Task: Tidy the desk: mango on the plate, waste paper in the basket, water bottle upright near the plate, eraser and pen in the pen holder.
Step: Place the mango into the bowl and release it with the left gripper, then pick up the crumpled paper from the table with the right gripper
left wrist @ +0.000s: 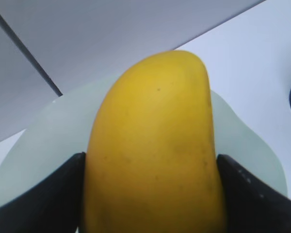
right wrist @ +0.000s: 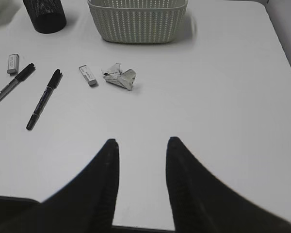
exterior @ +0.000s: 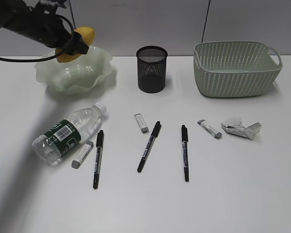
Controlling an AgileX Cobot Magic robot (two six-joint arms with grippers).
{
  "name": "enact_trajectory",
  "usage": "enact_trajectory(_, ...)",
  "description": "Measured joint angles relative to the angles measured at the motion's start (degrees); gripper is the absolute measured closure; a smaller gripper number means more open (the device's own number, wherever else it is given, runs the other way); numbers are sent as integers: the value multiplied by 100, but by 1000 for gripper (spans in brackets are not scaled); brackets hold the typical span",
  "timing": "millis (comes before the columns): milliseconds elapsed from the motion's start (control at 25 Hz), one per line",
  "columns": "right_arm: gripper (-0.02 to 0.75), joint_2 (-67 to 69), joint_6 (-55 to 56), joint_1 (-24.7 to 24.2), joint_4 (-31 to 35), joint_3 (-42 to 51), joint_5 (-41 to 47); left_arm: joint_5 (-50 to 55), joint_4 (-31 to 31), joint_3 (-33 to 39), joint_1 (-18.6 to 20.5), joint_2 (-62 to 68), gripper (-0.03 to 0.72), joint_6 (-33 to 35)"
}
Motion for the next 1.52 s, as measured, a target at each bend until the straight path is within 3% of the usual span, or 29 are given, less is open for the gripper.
enact_trajectory(240,462,0,0,0,0,0,0,255,-5,0,164,-38,71,-295)
enact_trajectory(560,462,0,0,0,0,0,0,559,37,0,270,-738,90,-657)
enact_trajectory(760,462,0,0,0,0,0,0,819,959,236,270,-1774,148,-1604)
enact_trajectory(960,462,0,0,0,0,0,0,710,2137,1689,270,-3665,167,-2738)
enact_trajectory(1200,462,0,0,0,0,0,0,511,2722,4081,276,-6705,169,-3837)
enact_trajectory(1360,462,0,0,0,0,0,0,1310,3416,4958,276,-8898,169,-4771)
enact_trajectory(1520,462,0,0,0,0,0,0,2544,3817,5506,290,-10464,169,-5204)
